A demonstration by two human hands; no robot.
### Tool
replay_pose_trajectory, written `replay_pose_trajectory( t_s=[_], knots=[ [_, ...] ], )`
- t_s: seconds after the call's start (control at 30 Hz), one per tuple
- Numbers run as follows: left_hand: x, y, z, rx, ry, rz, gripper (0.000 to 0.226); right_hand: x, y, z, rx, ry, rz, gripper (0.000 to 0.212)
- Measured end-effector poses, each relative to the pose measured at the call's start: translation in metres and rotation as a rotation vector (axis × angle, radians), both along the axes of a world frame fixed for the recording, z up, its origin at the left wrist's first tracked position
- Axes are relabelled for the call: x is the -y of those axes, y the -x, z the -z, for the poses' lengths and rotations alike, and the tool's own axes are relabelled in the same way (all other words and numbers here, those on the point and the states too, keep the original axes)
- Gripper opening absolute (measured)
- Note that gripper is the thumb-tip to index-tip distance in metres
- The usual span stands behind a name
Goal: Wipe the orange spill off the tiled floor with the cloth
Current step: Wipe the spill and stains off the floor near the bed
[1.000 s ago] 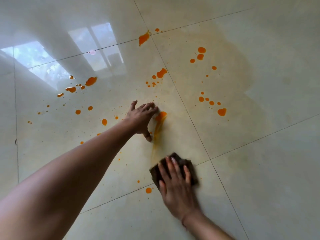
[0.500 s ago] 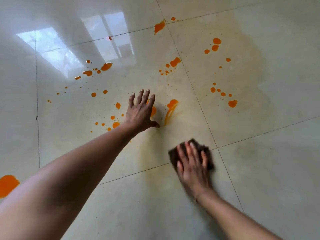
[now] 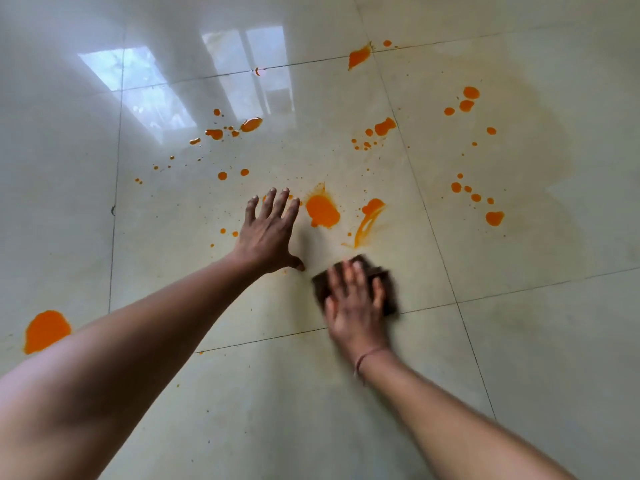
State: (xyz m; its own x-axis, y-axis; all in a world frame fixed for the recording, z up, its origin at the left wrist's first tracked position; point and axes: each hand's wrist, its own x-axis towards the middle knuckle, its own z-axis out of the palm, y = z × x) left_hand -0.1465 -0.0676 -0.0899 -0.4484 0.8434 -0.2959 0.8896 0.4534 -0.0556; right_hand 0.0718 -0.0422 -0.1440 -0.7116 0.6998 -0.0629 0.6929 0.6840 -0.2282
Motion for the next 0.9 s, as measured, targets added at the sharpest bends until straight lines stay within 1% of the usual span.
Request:
replay_pose_trajectory(
  t_s=[0.07, 0.13, 0.17, 0.2, 0.27, 0.3, 0.33, 0.37, 0.43, 0.5, 0.53, 0.57, 0.67, 0.7, 0.77, 0.83, 0.9],
  knots=[
    [0.010, 0.011, -0.001, 0.021, 0.004, -0.044, 0.132, 0.039, -0.032, -0.003, 0.000, 0.036, -0.240, 0.058],
    [0.020, 0.018, -0.003, 0.073, 0.007, -0.121, 0.131, 0.025, -0.069, -0.004, -0.009, 0.047, -0.359, 0.059],
    [0.025, 0.019, -0.003, 0.090, -0.001, -0.154, 0.131, 0.007, -0.073, 0.000, -0.005, 0.031, -0.340, 0.060],
    [0.033, 0.019, -0.003, 0.096, -0.005, -0.181, 0.130, -0.009, -0.063, 0.000, 0.014, 0.058, -0.271, 0.059],
    [0.050, 0.019, -0.002, 0.099, 0.000, -0.218, 0.128, -0.029, -0.010, 0.002, 0.010, 0.070, -0.082, 0.058],
    [0.061, 0.021, -0.002, 0.098, 0.005, -0.241, 0.126, -0.021, 0.018, 0.003, -0.001, 0.061, -0.057, 0.058],
    [0.070, 0.025, -0.003, 0.097, 0.009, -0.264, 0.125, -0.004, 0.036, 0.003, -0.016, 0.049, -0.098, 0.059],
    [0.080, 0.030, -0.005, 0.096, 0.012, -0.291, 0.124, 0.017, 0.043, 0.003, -0.028, 0.035, -0.183, 0.059],
    [0.097, 0.043, -0.008, 0.105, 0.025, -0.357, 0.121, 0.047, 0.018, 0.001, -0.012, 0.055, -0.383, 0.060],
    [0.113, 0.051, -0.010, 0.118, 0.048, -0.421, 0.115, 0.040, -0.018, -0.004, -0.007, 0.062, -0.512, 0.060],
    [0.122, 0.054, -0.011, 0.120, 0.069, -0.444, 0.110, 0.027, -0.020, -0.002, -0.014, 0.044, -0.529, 0.059],
    [0.129, 0.054, -0.010, 0.127, 0.095, -0.459, 0.106, 0.015, -0.010, 0.000, -0.011, 0.038, -0.497, 0.059],
    [0.147, 0.058, -0.004, 0.163, 0.120, -0.535, 0.100, 0.002, 0.071, 0.005, 0.002, 0.040, -0.290, 0.059],
    [0.150, 0.062, -0.002, 0.184, 0.117, -0.570, 0.102, 0.012, 0.091, 0.005, 0.000, 0.031, -0.274, 0.059],
    [0.153, 0.069, -0.001, 0.234, 0.134, -0.613, 0.110, 0.032, 0.090, 0.004, -0.004, 0.026, -0.367, 0.059],
    [0.154, 0.070, -0.003, 0.245, 0.161, -0.599, 0.119, 0.036, 0.052, 0.002, 0.017, 0.018, -0.494, 0.058],
    [0.157, 0.071, -0.003, 0.228, 0.174, -0.562, 0.123, 0.023, 0.036, 0.002, 0.021, 0.015, -0.517, 0.059]
  ],
)
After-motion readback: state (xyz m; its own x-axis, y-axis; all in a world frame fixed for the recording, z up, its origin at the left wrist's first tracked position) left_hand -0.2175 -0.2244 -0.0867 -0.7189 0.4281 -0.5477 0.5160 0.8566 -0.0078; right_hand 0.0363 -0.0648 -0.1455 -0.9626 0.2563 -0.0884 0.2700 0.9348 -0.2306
